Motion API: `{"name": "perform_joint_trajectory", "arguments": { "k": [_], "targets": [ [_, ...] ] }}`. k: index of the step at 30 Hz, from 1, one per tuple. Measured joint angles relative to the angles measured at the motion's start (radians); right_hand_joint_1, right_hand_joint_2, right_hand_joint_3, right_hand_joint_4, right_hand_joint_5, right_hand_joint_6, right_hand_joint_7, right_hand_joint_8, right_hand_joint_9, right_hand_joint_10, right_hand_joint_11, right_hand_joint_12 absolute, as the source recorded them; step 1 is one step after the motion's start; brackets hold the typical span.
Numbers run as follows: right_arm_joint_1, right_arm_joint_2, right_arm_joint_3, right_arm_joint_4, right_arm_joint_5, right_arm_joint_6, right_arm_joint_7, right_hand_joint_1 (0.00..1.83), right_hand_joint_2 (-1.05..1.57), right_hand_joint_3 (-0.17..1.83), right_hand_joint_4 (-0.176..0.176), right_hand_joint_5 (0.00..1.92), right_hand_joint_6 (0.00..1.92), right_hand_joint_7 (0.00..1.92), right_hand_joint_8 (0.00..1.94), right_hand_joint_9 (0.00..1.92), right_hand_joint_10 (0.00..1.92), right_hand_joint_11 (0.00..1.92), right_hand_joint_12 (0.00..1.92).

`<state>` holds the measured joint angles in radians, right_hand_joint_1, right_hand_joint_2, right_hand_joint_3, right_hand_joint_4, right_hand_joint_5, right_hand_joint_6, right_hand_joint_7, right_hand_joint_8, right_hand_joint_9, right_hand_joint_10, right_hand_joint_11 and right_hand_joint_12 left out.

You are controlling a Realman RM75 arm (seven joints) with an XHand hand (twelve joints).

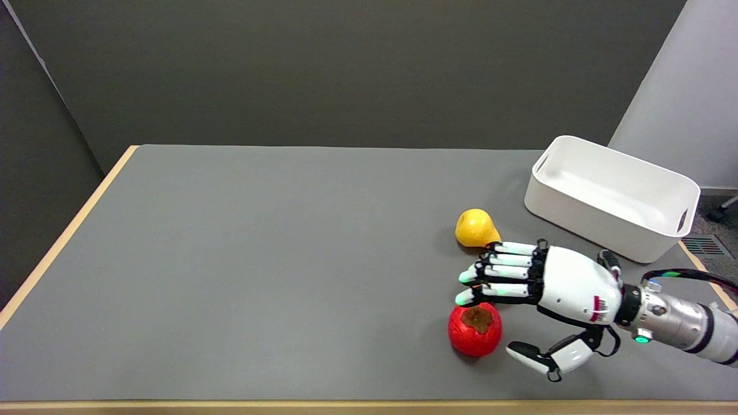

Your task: Pick up tomato.

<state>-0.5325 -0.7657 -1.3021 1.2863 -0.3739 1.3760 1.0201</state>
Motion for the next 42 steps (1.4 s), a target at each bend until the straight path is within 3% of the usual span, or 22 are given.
{"name": "perform_joint_trajectory", "arguments": {
  "k": [23, 42],
  "targets": [
    [0.184, 0.001, -0.184, -0.086, -0.068, -0.019, -0.133, 0.7, 0.61, 1.01, 0.144, 0.27, 0.58, 0.36, 0.42, 0.31, 0.72, 0.27, 1.37],
    [0.256, 0.028, -0.239, -0.233, -0.092, 0.034, -0.17, 0.71, 0.61, 1.02, 0.145, 0.27, 0.58, 0.36, 0.42, 0.32, 0.73, 0.29, 1.41]
  ]
}}
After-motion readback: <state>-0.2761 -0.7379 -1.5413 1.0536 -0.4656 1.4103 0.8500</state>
